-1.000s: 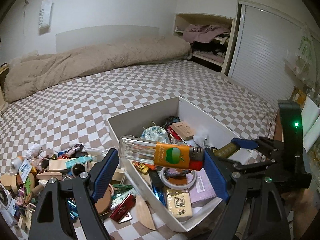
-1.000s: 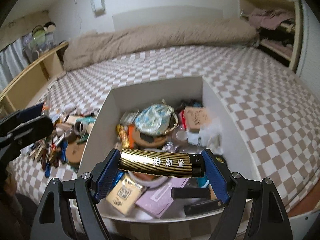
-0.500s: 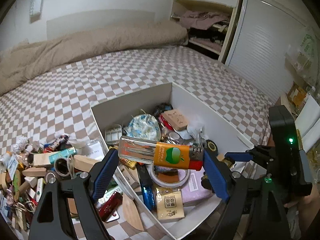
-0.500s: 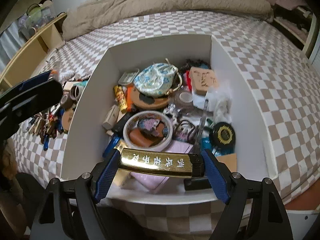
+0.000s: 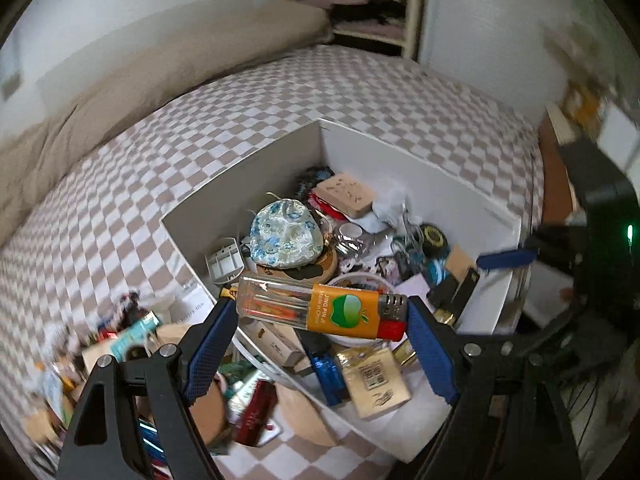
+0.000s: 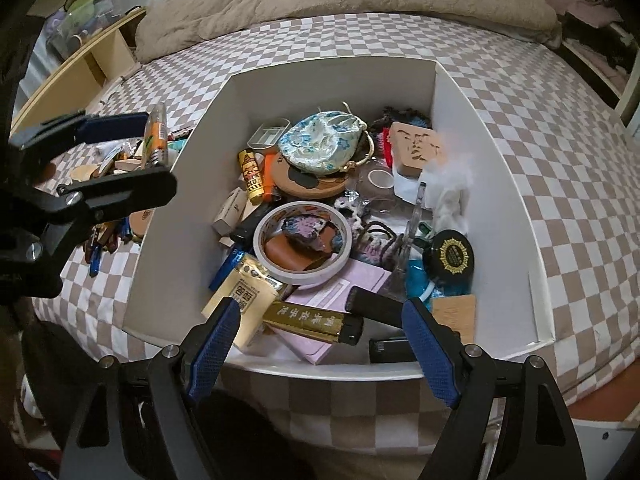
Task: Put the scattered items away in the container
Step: 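Open the right gripper to drop the gold lighter while the left lowers its lighter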
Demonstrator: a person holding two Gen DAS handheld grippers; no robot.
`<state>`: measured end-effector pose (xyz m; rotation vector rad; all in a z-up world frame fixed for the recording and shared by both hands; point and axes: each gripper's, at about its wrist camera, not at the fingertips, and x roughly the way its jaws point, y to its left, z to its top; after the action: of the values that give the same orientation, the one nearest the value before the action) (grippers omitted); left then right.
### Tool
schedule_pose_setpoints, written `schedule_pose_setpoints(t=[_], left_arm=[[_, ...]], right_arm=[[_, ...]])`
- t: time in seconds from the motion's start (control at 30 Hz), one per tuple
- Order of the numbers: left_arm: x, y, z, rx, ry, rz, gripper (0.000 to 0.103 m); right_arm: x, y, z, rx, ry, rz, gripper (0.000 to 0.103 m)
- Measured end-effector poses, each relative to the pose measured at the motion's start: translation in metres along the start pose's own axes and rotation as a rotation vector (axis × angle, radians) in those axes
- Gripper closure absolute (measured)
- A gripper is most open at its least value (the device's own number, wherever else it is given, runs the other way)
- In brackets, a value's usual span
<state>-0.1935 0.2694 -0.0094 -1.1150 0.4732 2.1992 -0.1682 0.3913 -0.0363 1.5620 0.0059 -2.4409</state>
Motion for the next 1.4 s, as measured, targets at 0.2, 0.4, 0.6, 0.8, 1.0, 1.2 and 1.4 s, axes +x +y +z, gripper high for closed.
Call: schedule_pose_setpoints(t=[0.2, 0.4, 0.6, 0.8, 1.0, 1.2, 1.4], left_arm=[[0.017, -0.003, 0.002, 0.129, 0.118, -0.038, 0.019], [0.029, -0.015, 0.001, 0.257, 0.223, -0.049, 0.019], [0.035, -0.027, 0.004, 0.421, 0.287, -0.009, 0.019], [0.050, -0.039, -0.003, 0.558, 0.405, 0.040, 0.019], [0.065, -0.043, -0.008, 0.614, 0.493, 0.050, 0.019], [0.070, -0.050, -0.009, 0.651, 0.529, 0.010, 0.019], [0.075, -0.052, -0.013, 0.675, 0.574, -0.001, 0.019]], right_arm=[[-0.005, -0.010, 0.003, 0.019, -0.023, -0.006, 0.020], [-0.004, -0.019, 0.007, 0.029, -0.035, -0.011, 0.020], [-0.001, -0.024, 0.009, 0.037, -0.039, -0.006, 0.020], [0.000, -0.025, 0.008, 0.045, -0.043, -0.004, 0.020], [0.002, -0.028, 0.008, 0.051, -0.048, -0.002, 0.020], [0.004, -0.030, 0.007, 0.064, -0.049, 0.009, 0.020], [0.004, -0.032, 0.008, 0.069, -0.054, 0.013, 0.020]])
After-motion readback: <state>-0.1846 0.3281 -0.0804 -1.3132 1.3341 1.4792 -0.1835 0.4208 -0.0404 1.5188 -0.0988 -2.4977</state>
